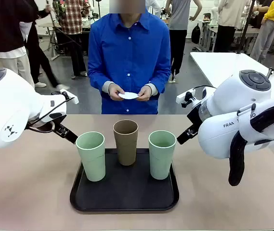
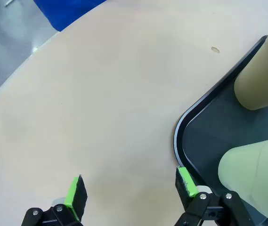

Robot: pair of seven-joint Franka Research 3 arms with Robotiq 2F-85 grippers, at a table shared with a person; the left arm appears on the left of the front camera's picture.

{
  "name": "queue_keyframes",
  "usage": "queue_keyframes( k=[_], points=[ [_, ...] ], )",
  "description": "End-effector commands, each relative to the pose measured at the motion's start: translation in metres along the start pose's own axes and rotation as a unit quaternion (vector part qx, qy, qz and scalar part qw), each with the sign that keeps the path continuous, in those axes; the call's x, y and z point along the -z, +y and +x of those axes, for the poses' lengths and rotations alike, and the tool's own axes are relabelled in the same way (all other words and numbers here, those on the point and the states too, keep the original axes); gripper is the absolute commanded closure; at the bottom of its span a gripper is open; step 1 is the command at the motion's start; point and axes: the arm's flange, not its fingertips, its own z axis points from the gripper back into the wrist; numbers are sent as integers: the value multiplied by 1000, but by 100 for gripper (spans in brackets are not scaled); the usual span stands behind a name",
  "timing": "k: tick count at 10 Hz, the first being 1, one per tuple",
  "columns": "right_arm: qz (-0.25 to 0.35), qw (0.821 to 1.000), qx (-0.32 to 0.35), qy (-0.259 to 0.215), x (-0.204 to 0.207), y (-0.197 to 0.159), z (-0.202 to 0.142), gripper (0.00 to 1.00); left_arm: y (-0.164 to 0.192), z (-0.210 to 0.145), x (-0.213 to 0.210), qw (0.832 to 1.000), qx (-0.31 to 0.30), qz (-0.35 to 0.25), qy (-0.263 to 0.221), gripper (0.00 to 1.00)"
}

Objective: Place coasters on the table and set cups on them.
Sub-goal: Pick up one Reusable plastic cup and place it on a coaster set by the human.

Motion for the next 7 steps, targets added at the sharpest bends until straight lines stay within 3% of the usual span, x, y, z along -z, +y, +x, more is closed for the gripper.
queue_keyframes(
  k=[1, 7],
  points=[
    [0, 1000, 0, 0, 0, 0, 0, 0, 0, 0, 0, 1000, 0, 0, 0, 0],
    [0, 1000, 0, 0, 0, 0, 0, 0, 0, 0, 0, 1000, 0, 0, 0, 0]
  ],
)
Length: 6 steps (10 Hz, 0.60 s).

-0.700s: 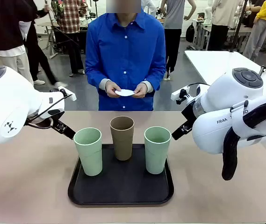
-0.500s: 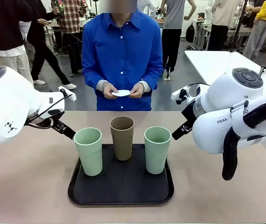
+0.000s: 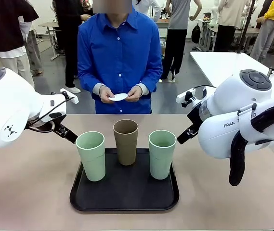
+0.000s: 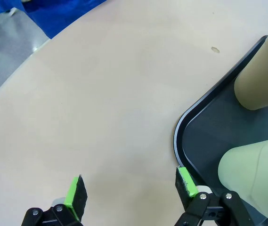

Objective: Place coasters on the table and set cups on them.
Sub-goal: Pick up one Reusable plastic cup and place it on a coaster set by the human.

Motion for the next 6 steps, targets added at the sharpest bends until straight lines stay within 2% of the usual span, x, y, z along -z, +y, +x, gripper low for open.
queue_keyframes(
  k=[1, 6],
  points=[
    [0, 1000, 0, 0, 0, 0, 0, 0, 0, 0, 0, 1000, 0, 0, 0, 0],
    [0, 1000, 0, 0, 0, 0, 0, 0, 0, 0, 0, 1000, 0, 0, 0, 0]
  ],
)
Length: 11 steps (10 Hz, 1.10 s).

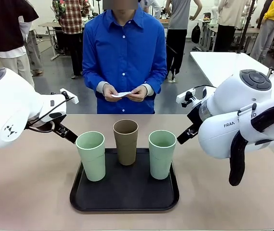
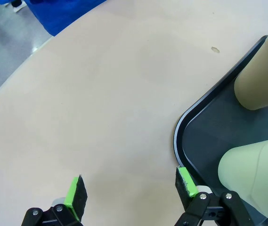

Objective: Place coasters on the table and set cups on them.
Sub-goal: Pick up one Reusable plastic cup and place it on a coaster set by the human.

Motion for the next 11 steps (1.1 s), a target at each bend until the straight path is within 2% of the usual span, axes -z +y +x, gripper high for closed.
queue_keyframes(
  k=[1, 2, 5, 6, 7, 9, 11],
  points=[
    [0, 1000, 0, 0, 0, 0, 0, 0, 0, 0, 0, 1000, 0, 0, 0, 0],
    [11, 999, 22, 28, -6, 3, 4, 0, 0, 0, 0, 1000, 0, 0, 0, 0],
    [3, 997, 0, 77, -88, 24, 4, 0, 30, -25, -71, 1000, -1, -6, -9, 0],
    [-22, 997, 2, 80, -124, 33, -5, 0, 38, -35, -90, 1000, 3, 0, 3, 0],
    [-27, 996, 13, 89, -145, 37, -17, 0, 39, -48, -103, 999, 12, -21, 28, 0],
    [-6, 991, 24, 129, -187, 60, -58, 0, 30, -84, -127, 991, 39, -83, 96, 0],
    [30, 987, 38, 154, -179, 61, -90, 0, 13, -103, -137, 988, 43, -102, 107, 0]
  ],
)
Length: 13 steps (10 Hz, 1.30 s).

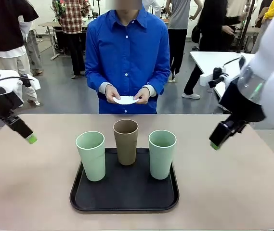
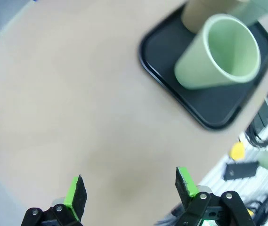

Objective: Place coasters on the table and set cups on them.
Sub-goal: Pick up one Reusable plastic cup and place it on a coaster set by the human.

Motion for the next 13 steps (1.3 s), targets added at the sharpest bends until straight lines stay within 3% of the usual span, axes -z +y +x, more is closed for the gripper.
queue_keyframes(
  k=[1, 2, 5, 6, 7, 8, 10, 11, 13],
  points=[
    [-12, 1000, -3, -18, 6, -4, 12, 0, -40, -55, 21, 999, 2, 25, -33, 0],
    [-12, 1000, -3, -18, 6, -4, 12, 0, 0, 0, 0, 1000, 0, 0, 0, 0],
    [-5, 1000, -1, -11, 0, -1, 4, 0, -6, -2, -9, 1000, 4, 4, 1, 0],
    [161, 980, 104, -46, -1, -30, -1, 0, 13, -2, -13, 993, -29, -112, -30, 0],
    [290, 933, 204, -58, 2, -61, -15, 0, 34, -8, -18, 972, -42, -224, -59, 0],
    [364, 892, 259, -69, 8, -95, -33, 0, 57, -15, -19, 936, -50, -339, -81, 0],
    [476, 796, 355, -115, 20, -161, -68, 0, 111, -24, -10, 835, -92, -525, -134, 0],
    [499, 769, 381, -126, 24, -181, -86, 0, 130, -34, -4, 799, -106, -573, -145, 0],
    [527, 731, 404, -153, 20, -207, -120, 0, 170, -60, 5, 775, -159, -595, -141, 0]
  ],
)
